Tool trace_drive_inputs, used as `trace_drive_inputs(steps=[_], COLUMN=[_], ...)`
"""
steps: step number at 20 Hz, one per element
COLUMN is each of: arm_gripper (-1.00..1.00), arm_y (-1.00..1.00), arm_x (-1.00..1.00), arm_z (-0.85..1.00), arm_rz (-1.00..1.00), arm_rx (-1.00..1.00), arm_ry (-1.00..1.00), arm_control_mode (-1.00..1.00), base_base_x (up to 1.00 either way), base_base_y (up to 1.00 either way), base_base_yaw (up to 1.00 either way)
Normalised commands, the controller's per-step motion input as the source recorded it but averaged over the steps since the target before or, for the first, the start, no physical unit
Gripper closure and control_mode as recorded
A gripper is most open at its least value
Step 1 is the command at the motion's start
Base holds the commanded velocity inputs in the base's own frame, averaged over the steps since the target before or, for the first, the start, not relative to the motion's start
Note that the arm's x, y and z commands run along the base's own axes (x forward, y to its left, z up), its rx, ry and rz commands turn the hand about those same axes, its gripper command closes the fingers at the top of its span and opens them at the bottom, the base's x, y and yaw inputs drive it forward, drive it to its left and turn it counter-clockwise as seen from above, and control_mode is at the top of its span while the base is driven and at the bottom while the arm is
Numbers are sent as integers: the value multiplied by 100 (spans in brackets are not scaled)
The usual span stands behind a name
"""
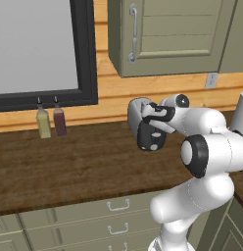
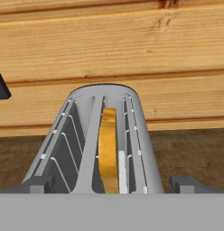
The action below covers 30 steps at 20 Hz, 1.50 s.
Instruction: Start the toaster. Once the lever pops up, take the bread to the plate on the dining counter.
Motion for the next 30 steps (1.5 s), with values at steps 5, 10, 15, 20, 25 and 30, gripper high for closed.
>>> trace_drive_inputs(steps=[5,10,15,20,25,30], arm_gripper=[-100,-100,-100,-100,-100,-100], arm_y=[0,0,0,0,0,0], arm_x=[0,0,0,0,0,0], arm_z=[0,0,0,0,0,0], arm_rz=[0,0,0,0,0,0], arm_rx=[0,0,0,0,0,0], arm_ry=[0,0,0,0,0,0], arm_control_mode=[-100,-100,-100,-100,-100,-100], base_base_x=[0,0,0,0,0,0], base_base_y=[0,0,0,0,0,0], base_base_yaw=[0,0,0,0,0,0])
